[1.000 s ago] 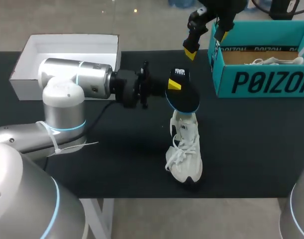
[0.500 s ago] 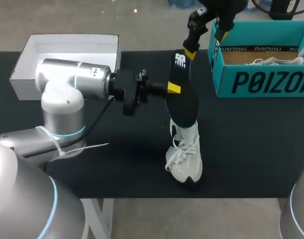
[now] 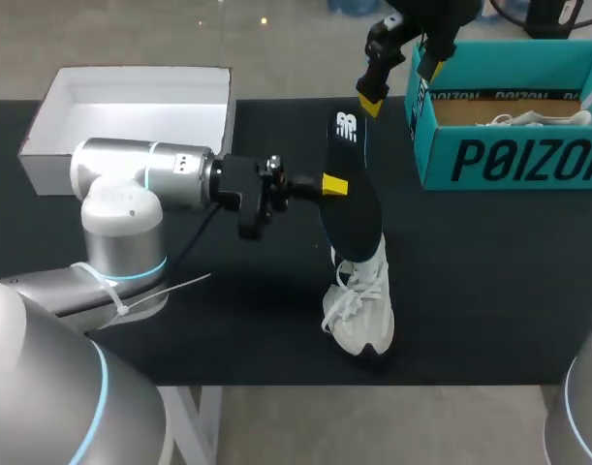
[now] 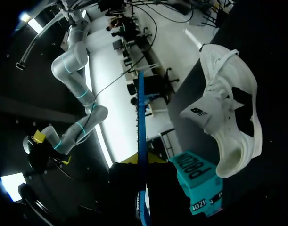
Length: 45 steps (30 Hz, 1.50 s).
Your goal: Take the shoe out of the shoebox, open the shoe tongue, remove and reinsert the insole, then place the shoe into the shoebox
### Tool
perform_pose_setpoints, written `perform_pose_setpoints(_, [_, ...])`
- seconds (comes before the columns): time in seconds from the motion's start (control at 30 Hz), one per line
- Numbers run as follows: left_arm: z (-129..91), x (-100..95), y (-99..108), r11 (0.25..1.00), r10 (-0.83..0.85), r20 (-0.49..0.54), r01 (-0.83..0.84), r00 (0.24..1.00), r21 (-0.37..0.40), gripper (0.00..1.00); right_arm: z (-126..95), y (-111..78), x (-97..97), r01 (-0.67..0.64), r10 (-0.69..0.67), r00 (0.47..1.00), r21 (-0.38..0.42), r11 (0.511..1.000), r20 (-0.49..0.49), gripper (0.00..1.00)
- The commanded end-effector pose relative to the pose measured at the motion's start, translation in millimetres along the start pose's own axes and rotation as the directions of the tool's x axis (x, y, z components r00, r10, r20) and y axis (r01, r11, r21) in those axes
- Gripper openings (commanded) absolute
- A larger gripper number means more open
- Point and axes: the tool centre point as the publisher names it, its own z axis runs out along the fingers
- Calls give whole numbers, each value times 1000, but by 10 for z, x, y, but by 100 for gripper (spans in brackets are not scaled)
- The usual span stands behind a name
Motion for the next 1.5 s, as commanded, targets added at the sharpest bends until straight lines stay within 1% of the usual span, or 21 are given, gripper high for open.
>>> perform_pose_setpoints(0.03, [-48,-17,161,1000,7,-24,-6,1000,24,0,0,11,2,-1,1,1000,3,1000,0,100])
perform_pose_setpoints(0.07, [-61,-35,189,1000,7,-26,-6,1000,14,0,0,11,2,-1,1,1000,3,1000,0,100])
perform_pose_setpoints(0.73, [-61,-35,189,1000,7,-26,-6,1000,14,0,0,11,2,-1,1,1000,3,1000,0,100])
perform_pose_setpoints(0.8, [-61,-35,189,1000,7,-26,-6,1000,14,0,49,-3,-64,-23,21,997,-23,999,-74,100])
perform_pose_setpoints(0.9, [-61,-35,189,1000,7,-26,-6,1000,14,0,197,-122,-185,-64,53,974,-43,997,-221,100])
perform_pose_setpoints(0.93, [-61,-35,189,1000,7,-26,-6,1000,14,0,260,-177,-233,-76,60,959,-48,996,-279,100])
perform_pose_setpoints(1.0, [-61,-35,189,1000,7,-26,-6,1000,14,0,402,-308,-326,-114,83,911,-54,992,-404,100])
perform_pose_setpoints(1.03, [-61,-35,189,1000,7,-26,-6,1000,14,0,467,-381,-363,-129,81,883,-74,989,-461,100])
perform_pose_setpoints(1.07, [-61,-35,189,1000,7,-26,-6,1000,14,0,522,-451,-386,-136,77,865,-85,987,-496,100])
perform_pose_setpoints(1.13, [-61,-35,189,1000,7,-26,-6,1000,14,0,629,-591,-409,-149,86,849,-80,986,-522,100])
perform_pose_setpoints(1.2, [-61,-35,189,1000,7,-26,-6,1000,14,0,698,-705,-410,-164,84,827,-97,982,-557,100])
perform_pose_setpoints(1.23, [-61,-35,189,1000,7,-26,-6,1000,14,0,739,-750,-419,-170,91,829,-92,981,-552,100])
perform_pose_setpoints(1.27, [-61,-35,189,1000,7,-26,-6,1000,14,0,768,-786,-409,-166,82,828,-103,981,-554,100])
perform_pose_setpoints(1.33, [-61,-35,189,1000,7,-26,-6,1000,14,0,833,-844,-400,-181,83,816,-115,977,-572,100])
perform_pose_setpoints(1.37, [-61,-35,189,1000,7,-26,-6,1000,14,0,873,-866,-387,-180,68,807,-135,974,-587,100])
perform_pose_setpoints(1.5, [-61,-35,189,1000,7,-26,-6,1000,14,0,945,-860,-352,-176,27,791,-184,967,-611,100])
